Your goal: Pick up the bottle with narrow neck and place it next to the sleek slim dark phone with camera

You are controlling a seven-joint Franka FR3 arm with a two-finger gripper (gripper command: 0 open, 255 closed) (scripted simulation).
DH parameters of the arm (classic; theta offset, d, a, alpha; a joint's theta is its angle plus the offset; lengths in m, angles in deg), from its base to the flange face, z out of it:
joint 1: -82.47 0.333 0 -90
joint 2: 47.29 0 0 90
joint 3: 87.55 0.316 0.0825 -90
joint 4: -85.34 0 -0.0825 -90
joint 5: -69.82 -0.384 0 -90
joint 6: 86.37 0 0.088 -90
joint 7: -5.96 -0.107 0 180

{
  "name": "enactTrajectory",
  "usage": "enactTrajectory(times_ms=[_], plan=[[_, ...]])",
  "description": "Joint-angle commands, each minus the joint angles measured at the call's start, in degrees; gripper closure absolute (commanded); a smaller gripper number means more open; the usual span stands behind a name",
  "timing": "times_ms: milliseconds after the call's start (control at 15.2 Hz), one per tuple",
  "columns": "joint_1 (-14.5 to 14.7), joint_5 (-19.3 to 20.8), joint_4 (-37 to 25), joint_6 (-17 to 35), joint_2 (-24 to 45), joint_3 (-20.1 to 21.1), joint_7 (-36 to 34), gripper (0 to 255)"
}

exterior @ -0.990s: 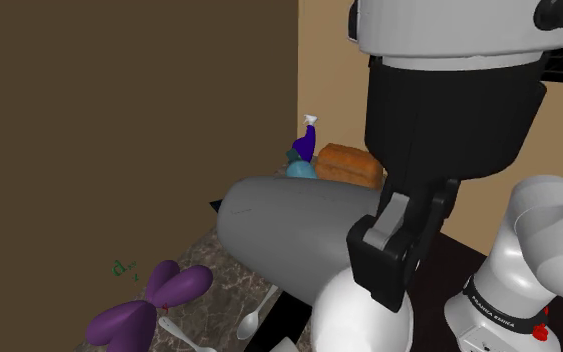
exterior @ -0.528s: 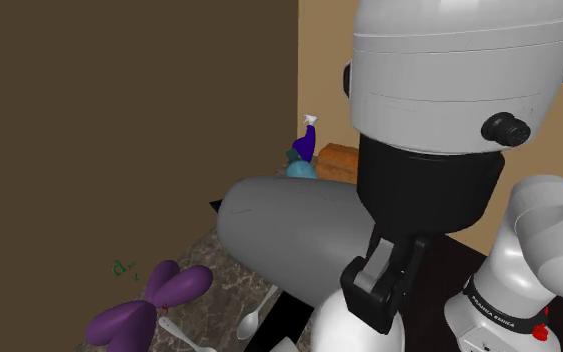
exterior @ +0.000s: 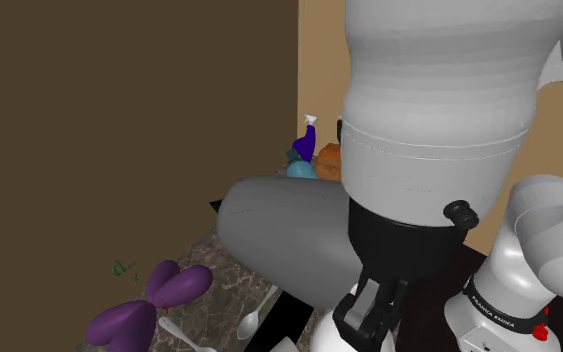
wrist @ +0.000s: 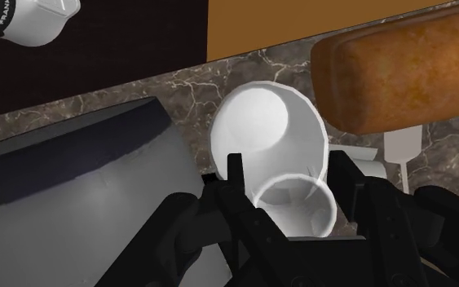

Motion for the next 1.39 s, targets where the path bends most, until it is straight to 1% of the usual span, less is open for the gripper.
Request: enactTrajectory(times_ms=[0,726,1320], plan=[[0.18,-0.36,1.70,1.47,-0.29,0.30,0.26,255],[0.61,-2.09,9.50,9.70,-0.02,2.99,1.07,255],[0.51,-3.47,15.21,17.34,1.79,6.04,1.46,255]])
